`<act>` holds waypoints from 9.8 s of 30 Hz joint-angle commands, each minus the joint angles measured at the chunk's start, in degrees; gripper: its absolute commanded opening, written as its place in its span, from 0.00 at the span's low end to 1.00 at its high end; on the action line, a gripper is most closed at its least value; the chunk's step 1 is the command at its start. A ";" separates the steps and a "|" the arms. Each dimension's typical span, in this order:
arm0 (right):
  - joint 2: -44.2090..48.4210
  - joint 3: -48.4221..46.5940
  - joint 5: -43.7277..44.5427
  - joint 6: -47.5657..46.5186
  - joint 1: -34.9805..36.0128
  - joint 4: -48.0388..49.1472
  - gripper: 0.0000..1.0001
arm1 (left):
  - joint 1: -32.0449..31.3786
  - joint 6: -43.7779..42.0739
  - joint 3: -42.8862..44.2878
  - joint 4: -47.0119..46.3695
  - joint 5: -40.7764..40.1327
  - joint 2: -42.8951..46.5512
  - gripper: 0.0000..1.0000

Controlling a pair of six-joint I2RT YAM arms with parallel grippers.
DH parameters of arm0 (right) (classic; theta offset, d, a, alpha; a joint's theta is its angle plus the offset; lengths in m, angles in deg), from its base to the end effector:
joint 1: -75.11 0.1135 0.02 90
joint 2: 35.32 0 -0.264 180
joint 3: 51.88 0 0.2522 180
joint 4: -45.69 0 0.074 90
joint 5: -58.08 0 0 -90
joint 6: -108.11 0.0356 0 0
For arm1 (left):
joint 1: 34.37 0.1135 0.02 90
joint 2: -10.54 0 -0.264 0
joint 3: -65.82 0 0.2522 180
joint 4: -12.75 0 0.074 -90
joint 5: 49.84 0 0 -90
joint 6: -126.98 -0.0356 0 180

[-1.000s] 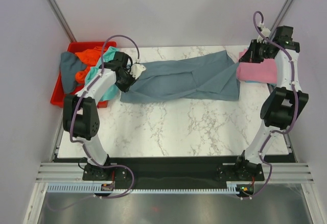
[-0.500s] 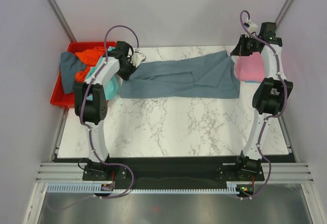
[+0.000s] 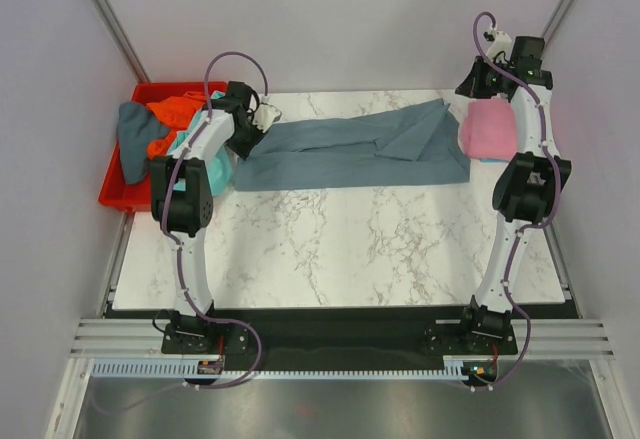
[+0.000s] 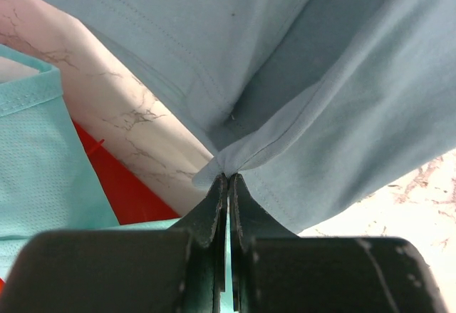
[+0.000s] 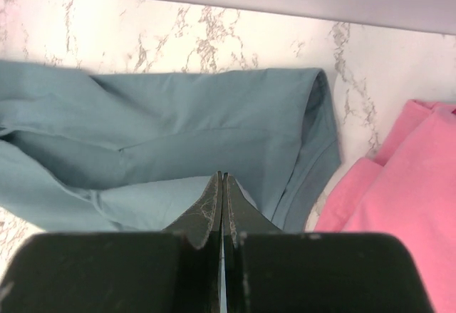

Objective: Fold and stack the t-shirts
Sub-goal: Fold the tshirt

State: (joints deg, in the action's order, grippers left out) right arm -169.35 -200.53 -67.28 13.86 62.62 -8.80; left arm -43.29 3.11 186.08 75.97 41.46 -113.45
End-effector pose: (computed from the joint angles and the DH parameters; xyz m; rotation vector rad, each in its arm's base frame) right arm 0.5186 -0.0938 0.3009 -0.1648 2.1616 0.5302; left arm 0.4564 -0.0725 0.2151 1.0064 2.5512 0.0904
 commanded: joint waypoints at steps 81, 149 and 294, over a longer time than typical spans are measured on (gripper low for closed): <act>-2.89 14.57 0.02 -11.48 9.24 -14.55 0.40 | -0.04 4.34 4.42 -0.41 -2.53 -2.67 0.02; -11.77 -6.17 7.49 -2.78 15.48 1.44 0.00 | -0.56 6.27 11.01 -2.96 -8.59 -8.03 0.02; 13.99 44.90 11.80 19.98 -3.51 5.84 0.76 | -0.83 20.07 -1.99 0.29 -0.68 -5.30 0.49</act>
State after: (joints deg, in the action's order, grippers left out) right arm -153.14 -152.57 -56.35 33.18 58.86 -4.21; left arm -43.97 24.58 182.78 75.88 41.70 -117.51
